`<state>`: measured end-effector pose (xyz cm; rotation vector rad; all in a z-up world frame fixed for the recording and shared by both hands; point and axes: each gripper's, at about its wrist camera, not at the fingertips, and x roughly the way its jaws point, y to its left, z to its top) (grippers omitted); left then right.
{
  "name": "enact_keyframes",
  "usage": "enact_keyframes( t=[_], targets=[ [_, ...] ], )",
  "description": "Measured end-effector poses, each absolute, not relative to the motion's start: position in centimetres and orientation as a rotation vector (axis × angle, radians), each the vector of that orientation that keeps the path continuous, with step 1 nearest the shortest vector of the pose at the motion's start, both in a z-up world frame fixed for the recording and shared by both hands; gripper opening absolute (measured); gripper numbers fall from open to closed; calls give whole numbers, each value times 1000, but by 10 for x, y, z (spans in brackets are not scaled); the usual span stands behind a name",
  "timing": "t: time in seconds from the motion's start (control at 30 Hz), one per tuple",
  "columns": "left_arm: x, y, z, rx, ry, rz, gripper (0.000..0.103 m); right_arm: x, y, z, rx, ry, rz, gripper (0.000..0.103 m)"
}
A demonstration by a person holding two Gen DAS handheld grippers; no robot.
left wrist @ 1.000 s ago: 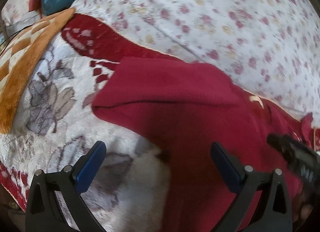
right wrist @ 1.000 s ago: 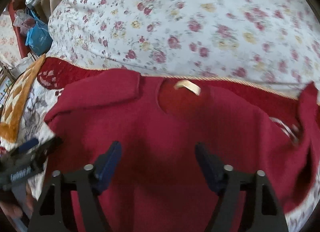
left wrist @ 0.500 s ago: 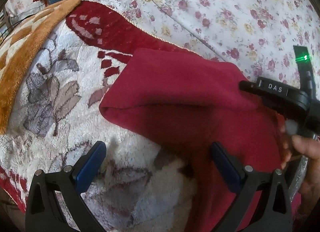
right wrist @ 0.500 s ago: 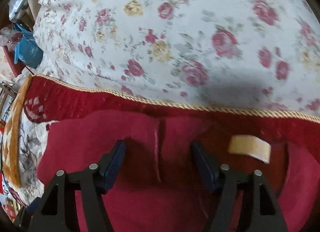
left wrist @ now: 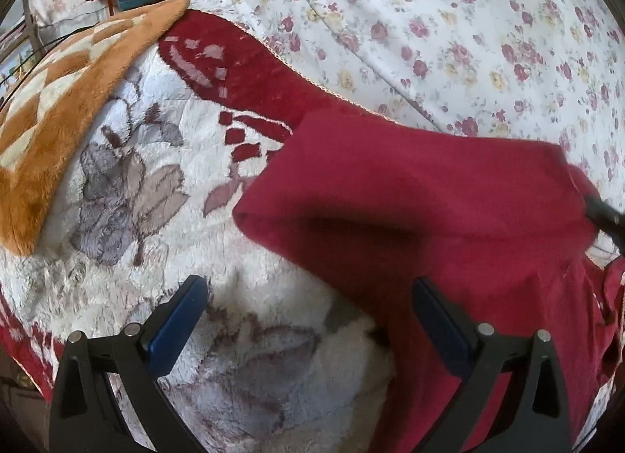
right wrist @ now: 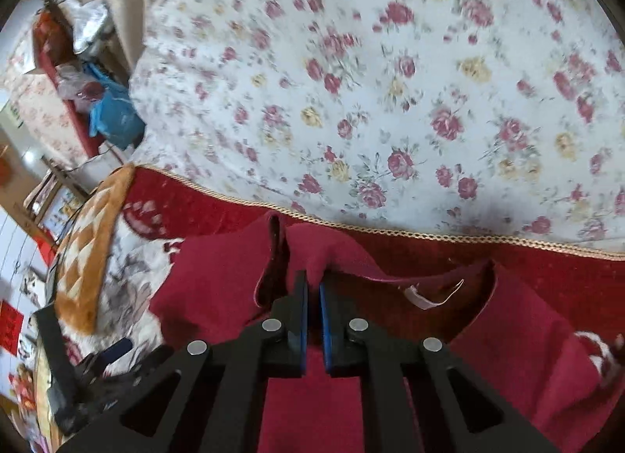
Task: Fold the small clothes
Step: 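Grasp the sweatshirt collar edge with the right gripper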
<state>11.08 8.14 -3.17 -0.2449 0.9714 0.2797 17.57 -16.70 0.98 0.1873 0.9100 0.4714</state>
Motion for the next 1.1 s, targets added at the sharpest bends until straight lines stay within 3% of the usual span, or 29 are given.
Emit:
enact_keyframes(
  t=[0.03,0.07,0.1,0.17,0.43,0.57,0.63,0.67,0.7,0.8,1.1],
  targets=[
    [110,81,-33,-244,975,284,103,175,-163,6,143,918,439,12],
    [110,80,-34,-250,982,284,103,176,-164,0,128,927,424,26],
    [110,80,-36,-262,988,276,103,179,-162,-7,121,946,407,53],
    [109,79,-36,-265,993,259,103,185,-164,-18,128,973,361,71],
    [110,82,-37,-273,1004,245,103,196,-148,-6,154,910,401,71],
    [114,76,-37,-262,1007,233,103,226,-125,-14,150,950,410,70],
    [115,73,-38,-245,1012,226,103,247,-110,-34,79,1062,392,68],
    [117,72,-37,-239,1014,219,103,252,-107,-43,52,1115,359,60],
    [117,71,-37,-235,1013,218,103,258,-105,-54,40,1167,334,38],
    [120,72,-39,-224,1015,234,103,256,-105,-56,41,1152,345,16],
    [115,80,-35,-254,991,266,103,208,-117,44,69,915,507,15]
  ],
)
